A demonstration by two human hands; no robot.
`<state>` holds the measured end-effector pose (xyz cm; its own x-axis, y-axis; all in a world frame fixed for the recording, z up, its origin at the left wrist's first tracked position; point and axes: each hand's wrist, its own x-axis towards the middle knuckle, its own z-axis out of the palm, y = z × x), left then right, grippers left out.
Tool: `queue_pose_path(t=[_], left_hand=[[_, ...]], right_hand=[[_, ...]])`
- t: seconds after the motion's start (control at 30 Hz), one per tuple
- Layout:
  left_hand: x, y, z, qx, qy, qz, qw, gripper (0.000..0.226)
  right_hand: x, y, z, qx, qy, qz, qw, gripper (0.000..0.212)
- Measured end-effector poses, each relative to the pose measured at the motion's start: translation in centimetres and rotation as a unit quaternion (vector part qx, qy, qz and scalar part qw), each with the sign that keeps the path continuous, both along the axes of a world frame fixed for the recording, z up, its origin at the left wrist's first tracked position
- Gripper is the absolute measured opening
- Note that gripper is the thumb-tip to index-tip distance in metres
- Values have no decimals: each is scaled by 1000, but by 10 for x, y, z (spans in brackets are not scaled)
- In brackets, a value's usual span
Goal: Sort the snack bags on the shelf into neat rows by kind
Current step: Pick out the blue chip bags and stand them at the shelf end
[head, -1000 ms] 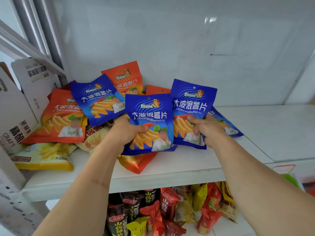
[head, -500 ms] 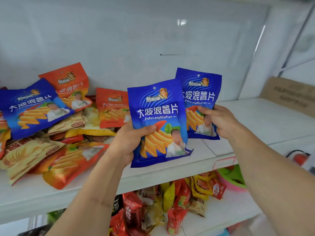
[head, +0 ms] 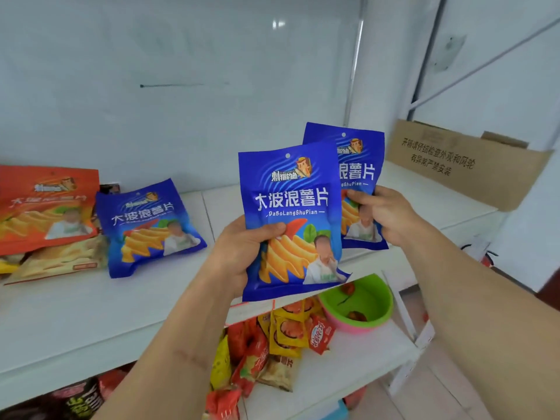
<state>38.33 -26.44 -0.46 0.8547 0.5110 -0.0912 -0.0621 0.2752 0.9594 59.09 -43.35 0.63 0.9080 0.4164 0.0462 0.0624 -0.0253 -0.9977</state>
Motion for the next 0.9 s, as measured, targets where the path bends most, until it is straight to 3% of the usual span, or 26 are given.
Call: queue_pose_path(t=[0.47, 0.9], left_hand=[[234, -44, 2, 21, 18, -29, 999, 36], [368, -74, -8, 17, 61, 72, 995, 34]], right_hand=[[217, -62, -2, -18, 5, -35, 999, 28], [382, -45, -18, -48, 29, 60, 997, 29]])
